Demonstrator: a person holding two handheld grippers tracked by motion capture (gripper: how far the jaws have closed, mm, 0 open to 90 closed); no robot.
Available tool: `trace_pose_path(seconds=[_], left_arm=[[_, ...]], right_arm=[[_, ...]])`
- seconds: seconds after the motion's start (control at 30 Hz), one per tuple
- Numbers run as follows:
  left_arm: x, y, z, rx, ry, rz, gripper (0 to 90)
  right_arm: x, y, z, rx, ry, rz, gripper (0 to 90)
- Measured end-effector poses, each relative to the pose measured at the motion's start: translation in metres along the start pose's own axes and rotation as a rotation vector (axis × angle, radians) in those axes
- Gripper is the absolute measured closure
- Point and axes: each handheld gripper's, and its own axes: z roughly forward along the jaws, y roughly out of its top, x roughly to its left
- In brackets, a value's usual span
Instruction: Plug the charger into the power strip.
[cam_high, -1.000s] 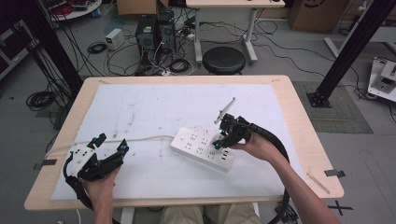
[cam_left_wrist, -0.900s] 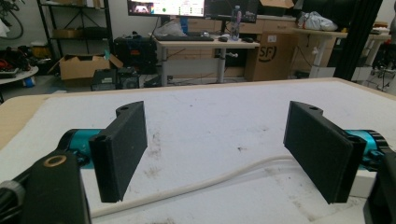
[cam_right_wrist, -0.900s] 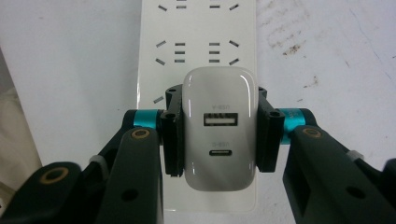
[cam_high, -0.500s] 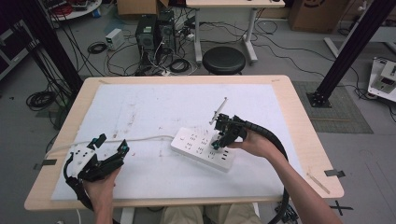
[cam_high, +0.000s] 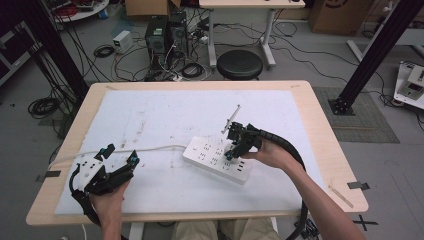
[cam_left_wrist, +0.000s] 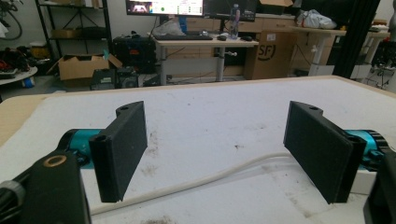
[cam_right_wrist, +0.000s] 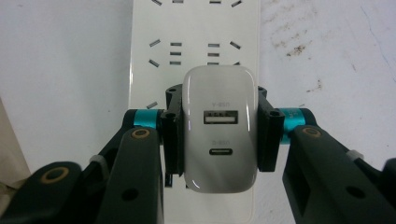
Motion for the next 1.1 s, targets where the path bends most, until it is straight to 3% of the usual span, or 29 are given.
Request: trace_pose_path(seconds=[0.2, 0.4, 0.83, 0.97, 1.1], left_arm=[[0.0, 0.0, -0.002, 0.0, 0.003, -0.001, 21.5], [0.001, -0.001, -0.002, 0.004, 0.005, -0.003, 21.5], [-0.006, 0.0, 0.006, 0.006, -0.008, 0.008, 21.5], [-0.007, 0.001, 0.007, 0.001, -0.009, 0.008, 21.5], [-0.005, 0.0, 0.005, 0.005, -0.007, 0.011, 21.5]], right_arm=[[-0.002, -0.003, -0.001, -0.004, 0.025, 0.012, 63.5], [-0.004, -0.011, -0.001, -0.045, 0.029, 0.032, 63.5], [-0.004, -0.007, 0.0, -0.024, 0.029, 0.005, 63.6], [0.003, -0.002, 0.0, 0.005, -0.015, -0.038, 63.8], [0.001, -0.004, 0.0, -0.006, -0.003, -0.025, 63.8]])
